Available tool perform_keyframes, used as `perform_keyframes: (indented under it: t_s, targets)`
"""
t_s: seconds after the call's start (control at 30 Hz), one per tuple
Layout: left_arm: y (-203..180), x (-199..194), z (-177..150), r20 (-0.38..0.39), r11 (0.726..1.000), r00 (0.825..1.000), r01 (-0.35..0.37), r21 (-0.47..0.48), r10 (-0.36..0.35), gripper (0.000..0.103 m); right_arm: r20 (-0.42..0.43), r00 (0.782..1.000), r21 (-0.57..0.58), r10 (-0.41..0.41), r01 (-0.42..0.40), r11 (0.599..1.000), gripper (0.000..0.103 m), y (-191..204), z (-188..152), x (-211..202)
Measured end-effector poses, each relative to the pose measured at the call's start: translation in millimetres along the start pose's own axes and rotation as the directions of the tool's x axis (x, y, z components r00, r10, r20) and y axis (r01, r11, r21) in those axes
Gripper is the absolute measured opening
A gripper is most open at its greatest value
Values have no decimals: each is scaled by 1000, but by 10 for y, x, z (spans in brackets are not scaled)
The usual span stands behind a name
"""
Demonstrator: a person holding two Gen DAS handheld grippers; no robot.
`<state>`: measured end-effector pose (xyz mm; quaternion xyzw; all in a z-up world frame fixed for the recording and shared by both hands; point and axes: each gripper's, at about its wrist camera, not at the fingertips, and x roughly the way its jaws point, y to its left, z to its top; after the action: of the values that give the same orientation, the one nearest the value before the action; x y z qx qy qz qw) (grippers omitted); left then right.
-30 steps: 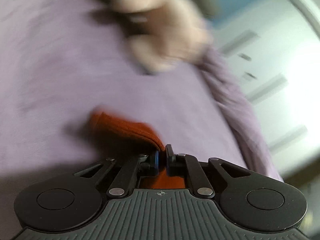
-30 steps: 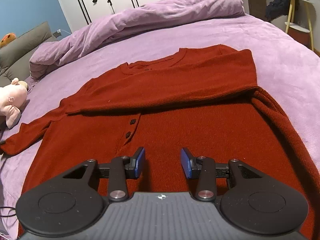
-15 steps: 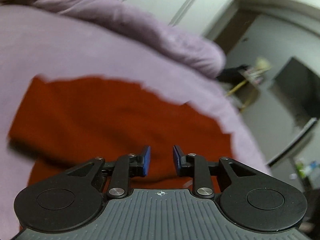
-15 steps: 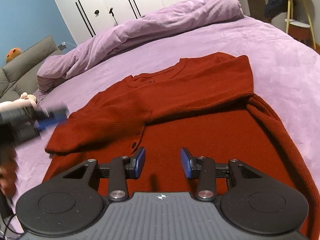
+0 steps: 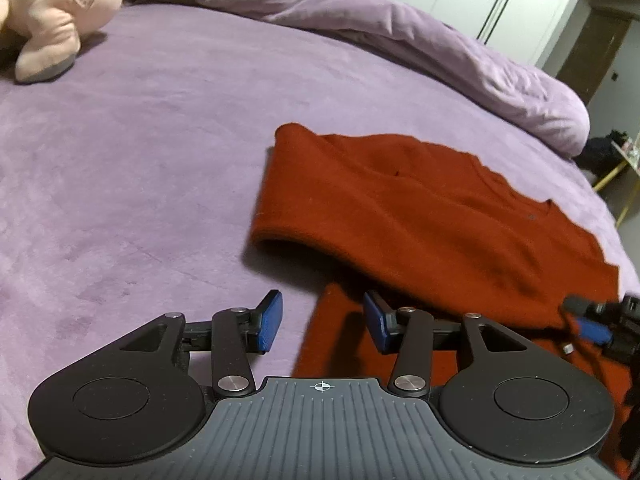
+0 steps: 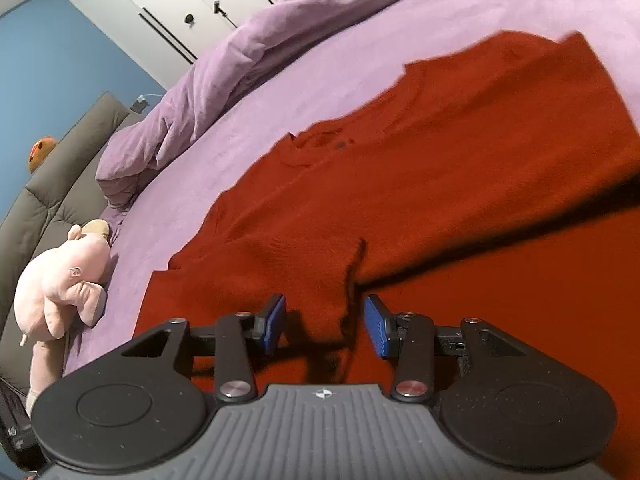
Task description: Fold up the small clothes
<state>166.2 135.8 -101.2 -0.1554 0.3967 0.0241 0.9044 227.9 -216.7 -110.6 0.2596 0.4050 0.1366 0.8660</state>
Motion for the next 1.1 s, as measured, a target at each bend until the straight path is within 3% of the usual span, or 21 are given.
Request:
perform_keyframes:
  t_s: [0.03,0.1,0.17,0.23,0.3,0.37,0.43,0.53,0.67,0.8,0.83,0.97,1.0,1.03,1.1]
  targets:
    - [-9,41,-5,3,1000,1000,-4,13,4,50,3,1000,-26,-12,12,1000,37,44,11,8]
    - [-39,40,-21,12,999,1000,-11,39,11,50,10,999,-104,-52,53,993,5,151,30,16]
    - [-89,105,11,14,998,1000,-24,51,23,50,50,998,-150,-45,52,987,5,224,71,-71]
    - [-151,173,63,17,997,999,-30,66,29,50,146,989,-194,-36,64,979,4,287,163,-261]
    - [-209,204,109,25,995,999,-49,86,47,50,260,962,-198,-78,133,971,4,276,307,-457]
    - [-283,247,159,33,993,997,-68,98,65,50,347,921,-187,-177,252,949,4,189,462,-569]
    - [-371,295,197,31,992,998,-61,112,57,50,345,902,-174,-258,332,927,4,30,590,-556]
    - [-512,394,213,18,986,998,-68,150,66,50,269,900,-165,-344,395,904,4,-291,664,-413]
    - [-621,467,201,14,978,997,-78,192,77,51,157,929,-135,-334,356,925,7,-597,610,-283]
    - [-631,477,199,16,975,996,-84,207,82,51,130,963,-10,-237,241,971,31,-814,598,-280]
    - [-632,477,201,15,975,996,-84,208,83,51,136,966,3,-219,221,975,32,-809,558,-286]
    - [-651,482,216,14,974,996,-89,207,87,51,125,969,-26,-211,216,976,31,-772,576,-219]
    - [-661,490,220,13,974,996,-90,207,89,51,123,969,-41,-216,222,974,22,-733,584,-195]
    - [-669,493,225,12,974,996,-92,208,92,51,122,967,-58,-223,232,971,4,-701,597,-179]
    - [-686,495,236,9,972,995,-100,213,100,51,174,948,-105,-267,287,952,5,-614,607,-234]
